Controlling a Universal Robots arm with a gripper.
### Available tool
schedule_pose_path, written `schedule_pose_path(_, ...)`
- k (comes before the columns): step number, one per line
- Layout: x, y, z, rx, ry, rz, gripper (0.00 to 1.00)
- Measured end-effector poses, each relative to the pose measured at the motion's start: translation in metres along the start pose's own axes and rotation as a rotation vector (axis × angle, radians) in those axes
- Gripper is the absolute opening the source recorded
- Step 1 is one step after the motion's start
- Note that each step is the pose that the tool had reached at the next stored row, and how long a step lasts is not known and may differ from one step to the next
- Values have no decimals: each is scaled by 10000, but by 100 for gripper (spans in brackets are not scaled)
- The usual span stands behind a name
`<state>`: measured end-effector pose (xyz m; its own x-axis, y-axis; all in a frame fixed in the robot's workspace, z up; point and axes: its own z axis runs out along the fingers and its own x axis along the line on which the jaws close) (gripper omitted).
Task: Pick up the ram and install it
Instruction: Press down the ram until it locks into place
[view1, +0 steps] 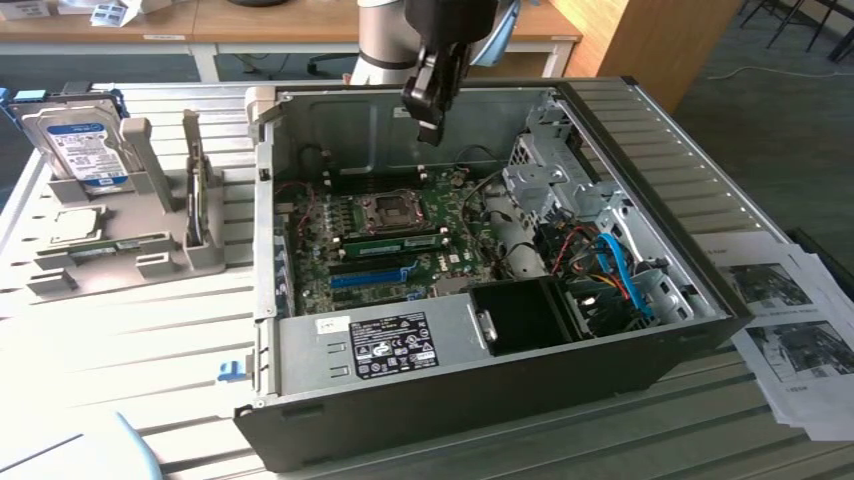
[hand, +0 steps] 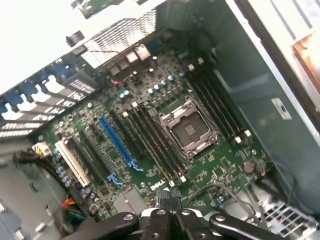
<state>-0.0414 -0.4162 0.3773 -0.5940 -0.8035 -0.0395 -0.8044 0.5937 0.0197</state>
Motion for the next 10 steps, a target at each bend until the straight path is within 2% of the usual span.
schedule_pose_path(10, 0, 0, 3, 83, -43, 1801, 10)
